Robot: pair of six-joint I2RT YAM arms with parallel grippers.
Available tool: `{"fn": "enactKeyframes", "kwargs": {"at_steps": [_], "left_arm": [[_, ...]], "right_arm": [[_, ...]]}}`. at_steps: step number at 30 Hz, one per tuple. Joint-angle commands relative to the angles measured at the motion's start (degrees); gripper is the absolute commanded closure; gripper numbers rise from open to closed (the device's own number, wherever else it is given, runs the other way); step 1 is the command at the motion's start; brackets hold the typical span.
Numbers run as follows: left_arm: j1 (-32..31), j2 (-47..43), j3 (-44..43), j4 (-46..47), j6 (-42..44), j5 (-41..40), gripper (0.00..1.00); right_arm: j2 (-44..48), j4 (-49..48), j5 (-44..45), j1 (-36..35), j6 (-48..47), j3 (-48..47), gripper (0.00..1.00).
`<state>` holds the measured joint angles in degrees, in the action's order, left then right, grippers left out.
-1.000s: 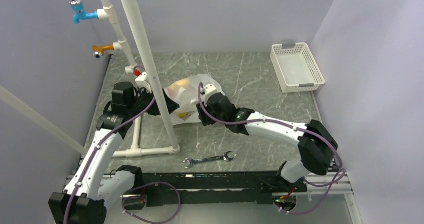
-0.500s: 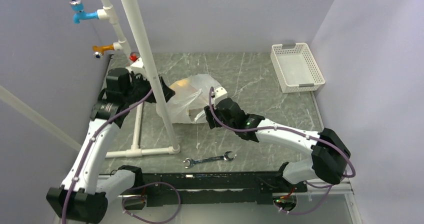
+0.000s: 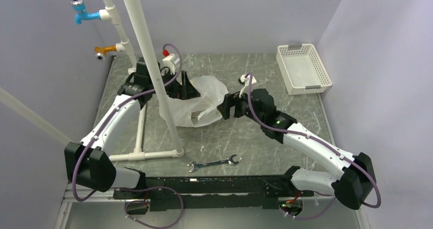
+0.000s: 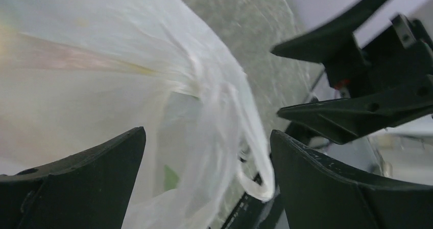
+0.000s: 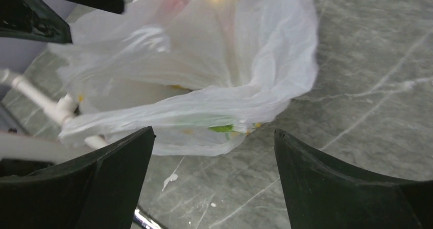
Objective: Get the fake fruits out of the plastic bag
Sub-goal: Adjust the plastic bag at the center of the board.
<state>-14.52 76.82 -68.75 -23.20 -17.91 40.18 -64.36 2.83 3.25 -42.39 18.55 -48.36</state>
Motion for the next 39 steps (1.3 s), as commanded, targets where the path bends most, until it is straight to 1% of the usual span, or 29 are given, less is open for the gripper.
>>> {"fn": "enactKeyframes", "kwargs": {"at_steps": [1, 3, 6, 8, 10, 12, 14, 17, 20, 22, 23, 24, 27, 30, 31, 33, 35, 36, 37, 39], "left_arm": [[-3.65, -0.78, 0.77, 3.09, -0.7, 8.75, 0.04], [-3.51, -2.72, 2.88, 0.63, 1.41, 8.05, 0.08], [-3.16, -6.76, 5.49, -3.61, 3.68, 6.7, 0.11], [-3.14, -9.82, 7.92, -2.98, 2.96, 8.91, 0.12], [-3.14, -12.34, 11.01, -1.49, 1.42, 11.22, 0.13], [-3.14, -14.34, 12.84, -1.73, 0.65, 11.07, 0.15], [-3.14, -17.04, 14.45, -2.35, 0.35, 10.16, 0.16], [-3.14, -20.19, 16.58, -2.5, -0.08, 8.8, 0.15], [-3.14, -21.57, 17.37, -3.78, -0.08, 6.62, 0.16], [-3.14, -22.32, 17.79, -4.2, -0.22, 5.06, 0.16], [-3.13, -23.04, 17.96, -4.22, -0.41, 3.73, 0.16], [-3.13, -23.91, 18.35, -4.09, -0.81, 1.93, 0.16], [-3.07, -26.35, 20.19, -1.95, -2.12, -3.66, 0.13], [-3.05, -25.73, 18.84, -2.03, -1.52, -7.28, 0.09], [-3.05, -24.9, 17.72, -2.66, -0.82, -8.21, 0.08], [-3.05, -22.87, 15.53, -4.53, 1.08, -11.17, 0.07], [-2.97, -21.45, 13.64, -5.51, 2.19, -14.28, 0.06], [-2.78, -20.97, 12.93, -5.54, 2.15, -15.51, 0.05], [-2.46, -20.55, 12.44, -5.15, 1.96, -15.81, 0.04], [-1.95, -19.61, 11.69, -3.15, 0.97, -14.06, 0.01]], "right_arm": [[1.83, -5.84, -14.58, 0.25, -7.99, -0.25, 0.06], [1.51, -8.21, -18.27, 0.26, -14.39, 0.07, 0.04], [-1.45, -6.41, -24.82, -0.01, -20.13, -2.23, 0.04], [-2.46, -8.24, -27.03, -0.37, -21.97, -1.18, 0.04], [-2.54, -13.38, -27.61, -0.55, -22.64, 1.11, 0.04], [-3.22, -16.53, -29.01, -0.95, -23.77, 2.0, 0.04], [-5.48, -16.01, -27.1, -3.09, -25.95, 0.65, 0.04], [-9.37, -14.26, -21.88, -5.7, -29.27, -2.0, 0.05], [-12.23, -11.81, -17.81, -7.42, -31.38, -4.54, 0.11], [-12.94, -12.06, -14.75, -8.1, -31.76, -4.53, 0.15], [-13.01, -12.7, -12.35, -8.32, -31.33, -4.05, 0.19], [-12.8, -14.19, -9.37, -8.53, -30.56, -3.4, 0.25], [-10.91, -19.02, -2.57, -8.6, -28.18, 0.34, 0.33], [-9.35, -22.34, 4.02, -8.63, -25.98, 3.63, 0.46], [-9.19, -22.5, 6.09, -8.49, -25.3, 4.12, 0.54], [-9.36, -22.28, 10.38, -8.32, -22.34, 4.51, 0.77], [-8.85, -22.25, 15.41, -8.1, -18.24, 5.52, 0.96], [-8.23, -22.53, 17.01, -7.95, -15.41, 6.39, 1.0], [-7.56, -23.03, 17.47, -7.59, -13.09, 7.96, 1.0], [-5.91, -24.19, 15.57, -6.85, -9.51, 10.54, 1.0]]}}
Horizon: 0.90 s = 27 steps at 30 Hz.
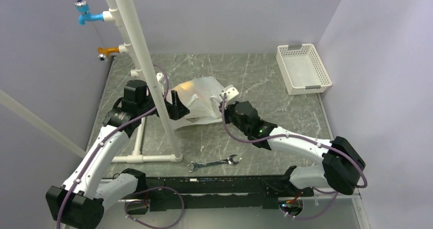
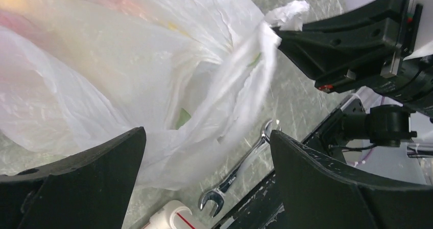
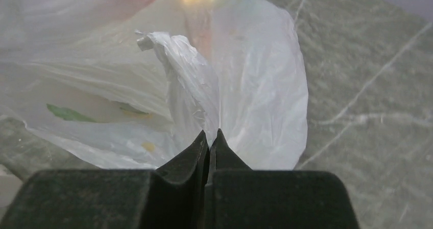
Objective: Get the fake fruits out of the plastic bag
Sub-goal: Adjust the plastic bag at the center of the board.
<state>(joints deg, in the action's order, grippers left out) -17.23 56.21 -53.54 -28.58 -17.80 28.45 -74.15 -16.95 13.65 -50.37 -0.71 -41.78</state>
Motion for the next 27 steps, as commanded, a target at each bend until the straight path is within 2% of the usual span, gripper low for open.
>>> {"fn": "enactKeyframes", "kwargs": {"at_steps": [1, 5, 8, 10, 12, 13, 18, 22, 24, 27], "left_arm": [[0.84, 1.58, -3.55, 3.68, 0.42, -0.76, 0.01], [0.8, 7.88, -5.07, 8.49, -1.53, 9.5, 0.01], [0.49, 13.41, -7.97, 7.75, -1.67, 11.85, 0.01], [0.2, 14.87, -7.92, 10.63, -1.39, 14.94, 0.01], [0.12, 17.49, -7.76, 15.42, -1.66, 22.66, 0.01], [0.11, 19.17, -8.88, 14.99, -1.47, 25.15, 0.01], [-0.46, 24.39, -12.25, 13.19, -0.97, 30.24, 0.01], [-2.8, 26.05, -14.28, 7.4, 3.94, 29.64, 0.01], [-3.3, 26.44, -13.68, 7.43, 4.06, 29.52, 0.05], [-2.96, 24.82, -12.77, 8.71, 2.65, 24.96, 0.3]], "right_arm": [[4.51, -5.14, 3.61, 1.44, 11.0, 5.1, 1.0], [5.96, -6.53, -0.98, 1.65, 13.33, 7.07, 1.0], [6.65, -7.1, -2.01, 1.71, 14.07, 7.37, 1.0], [6.58, -7.51, -2.86, 2.1, 15.02, 7.21, 1.0], [6.12, -8.2, -5.4, 3.06, 16.73, 7.14, 1.0], [5.94, -9.0, -6.51, 3.48, 17.52, 7.34, 1.0], [4.92, -10.93, -8.87, 4.99, 19.76, 8.48, 1.0], [5.33, -11.18, -9.4, 6.2, 20.77, 9.54, 1.0], [5.69, -11.59, -10.03, 6.55, 20.99, 9.81, 1.0], [5.68, -10.94, -10.4, 6.64, 20.88, 9.46, 1.0]]}}
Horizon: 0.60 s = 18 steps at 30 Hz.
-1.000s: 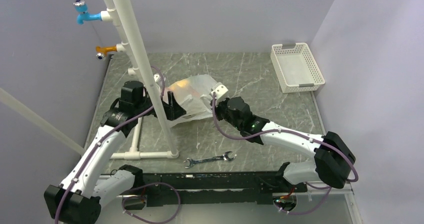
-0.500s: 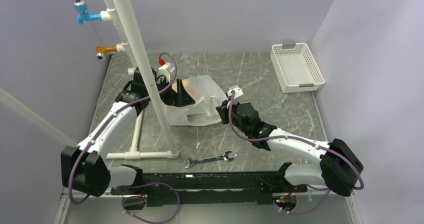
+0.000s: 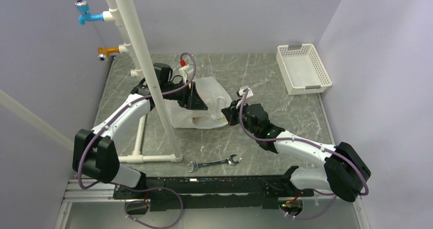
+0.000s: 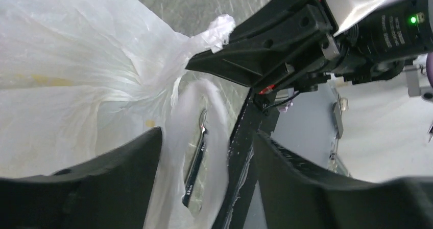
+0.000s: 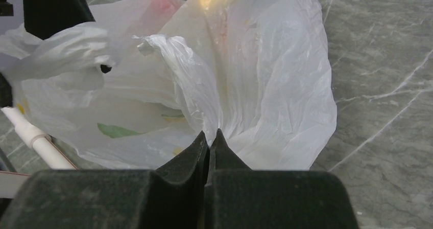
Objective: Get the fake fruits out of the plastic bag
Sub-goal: Adjust the plastic bag at the center of the board.
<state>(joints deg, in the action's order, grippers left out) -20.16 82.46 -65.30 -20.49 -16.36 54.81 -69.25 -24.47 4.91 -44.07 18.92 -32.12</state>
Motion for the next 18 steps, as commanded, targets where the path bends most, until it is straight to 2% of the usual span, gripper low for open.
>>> {"fn": "enactKeyframes", "kwargs": {"at_steps": [1, 7, 10, 13, 16, 18], "left_arm": [[0.29, -2.37, -1.04, 0.58, 0.86, -3.84, 0.36], [1.28, -11.47, 2.11, 0.77, 1.2, -19.71, 0.64], [1.18, -21.81, 10.26, 6.55, -1.17, -28.36, 0.9], [1.1, -31.13, 20.18, 14.37, -3.88, -30.99, 1.0], [1.09, -36.18, 24.96, 15.58, -5.51, -34.1, 1.0], [1.09, -37.66, 26.72, 15.09, -5.95, -34.89, 1.0]], "right_arm": [[0.86, -3.06, -1.47, 0.34, 1.34, -0.31, 1.0], [2.13, -1.53, 1.84, 0.31, 3.38, 0.58, 1.0], [2.24, 1.78, 7.72, 0.4, 7.63, 1.3, 1.0], [2.63, 4.51, 12.72, 0.59, 10.77, 2.77, 1.0], [3.74, 5.95, 13.81, 0.78, 13.03, 4.38, 1.0], [3.99, 5.18, 10.33, 0.85, 11.52, 4.56, 0.92]]}}
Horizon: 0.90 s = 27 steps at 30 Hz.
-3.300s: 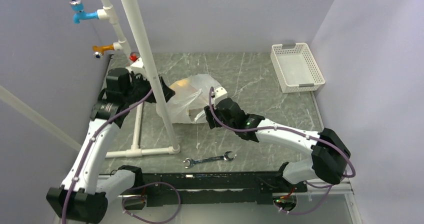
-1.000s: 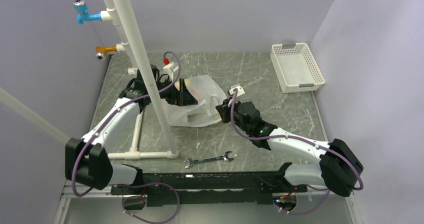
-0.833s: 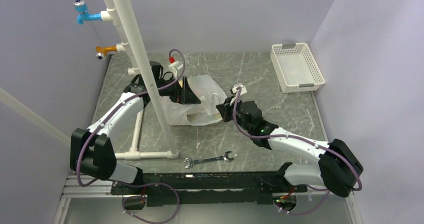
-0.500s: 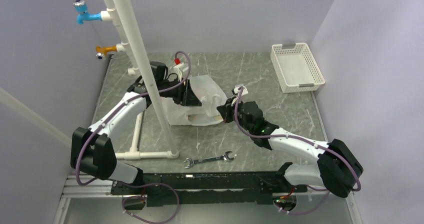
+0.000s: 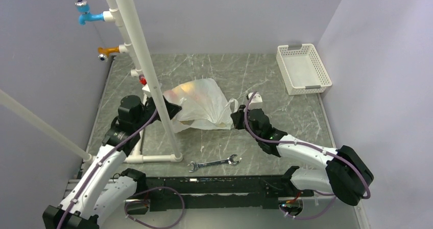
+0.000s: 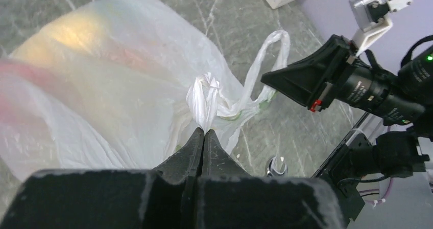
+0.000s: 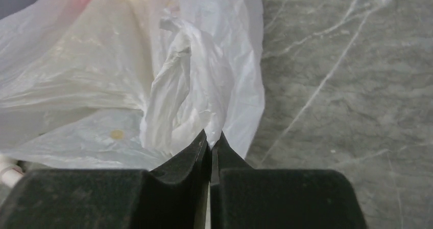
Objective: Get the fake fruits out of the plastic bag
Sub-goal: Adjust the plastic bag at the center of the board.
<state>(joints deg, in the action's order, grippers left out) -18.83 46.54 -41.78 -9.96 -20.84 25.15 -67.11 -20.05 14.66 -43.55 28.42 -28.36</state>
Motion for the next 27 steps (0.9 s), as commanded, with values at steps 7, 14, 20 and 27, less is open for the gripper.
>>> {"fn": "enactKeyframes", "kwargs": {"at_steps": [7, 14, 20, 27], "left_arm": [[-0.24, -2.54, 9.31, 12.28, -4.86, -2.52, 1.0], [-0.24, -3.08, 10.59, 12.79, -5.74, -2.85, 1.0], [-0.24, -2.77, 10.92, 12.82, -6.24, -1.96, 1.0], [-0.2, -3.04, 10.47, 11.04, -6.95, -3.49, 1.0]], "right_arm": [[1.35, 14.33, -7.17, 1.66, -9.26, -11.09, 0.48], [-3.96, 36.62, -11.16, 6.24, -15.1, -30.47, 0.11], [-7.27, 31.24, -27.27, 5.27, -15.72, -41.03, 0.1], [-15.8, 27.76, -31.33, -1.19, -13.01, -49.29, 0.23]]}}
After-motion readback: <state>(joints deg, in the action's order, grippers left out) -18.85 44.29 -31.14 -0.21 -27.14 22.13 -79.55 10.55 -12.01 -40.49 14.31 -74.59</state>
